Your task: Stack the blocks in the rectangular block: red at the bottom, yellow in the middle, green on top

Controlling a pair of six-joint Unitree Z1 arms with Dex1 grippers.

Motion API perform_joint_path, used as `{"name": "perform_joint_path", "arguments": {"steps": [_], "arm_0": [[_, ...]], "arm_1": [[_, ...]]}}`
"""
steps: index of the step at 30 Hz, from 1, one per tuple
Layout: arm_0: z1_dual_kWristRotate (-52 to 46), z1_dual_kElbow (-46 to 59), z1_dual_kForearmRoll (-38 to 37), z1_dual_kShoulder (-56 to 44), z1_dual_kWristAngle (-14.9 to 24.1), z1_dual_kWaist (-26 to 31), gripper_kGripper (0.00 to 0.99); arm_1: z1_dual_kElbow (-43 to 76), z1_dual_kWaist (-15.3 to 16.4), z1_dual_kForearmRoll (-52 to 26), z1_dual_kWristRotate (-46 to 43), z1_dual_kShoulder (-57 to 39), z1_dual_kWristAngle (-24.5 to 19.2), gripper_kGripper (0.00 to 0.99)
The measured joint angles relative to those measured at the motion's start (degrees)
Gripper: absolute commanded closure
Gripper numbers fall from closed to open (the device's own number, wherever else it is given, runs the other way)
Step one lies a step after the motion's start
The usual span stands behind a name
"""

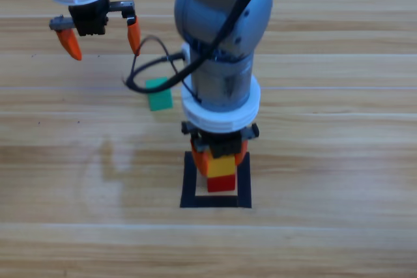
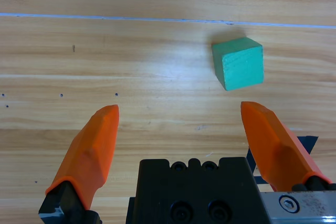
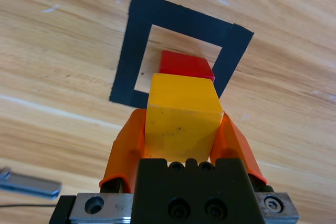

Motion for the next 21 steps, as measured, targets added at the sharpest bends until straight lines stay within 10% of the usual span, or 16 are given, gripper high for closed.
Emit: {"name": "perform_joint_path", "arguments": {"steps": [10,11,13,14,21], "arm_0": [[0.00,0.40,0.00,0.00,0.00,0.13,0.001],[0.00,0.40,0.00,0.00,0.00,0.13,0.004],[0.00,0.40,0.00,0.00,0.00,0.13,0.010],[0.00,0.40,0.00,0.00,0.00,0.13,0.016],[0.00,0.40,0.00,0.00,0.00,0.13,0.016]], "arm_1": [[0.15,0.13,0.08,0.76,0.52,-0.13,0.990],[0.15,0.13,0.08,0.77,0.52,-0.13,0.929],[0.15,0.13,0.08,0.77,0.52,-0.13,0.179],[0.15,0.13,0.08,0.77,0.52,-0.13,0.080],[0.11,0.13,0.20,1.15,0.25,-0.19,0.000]]}}
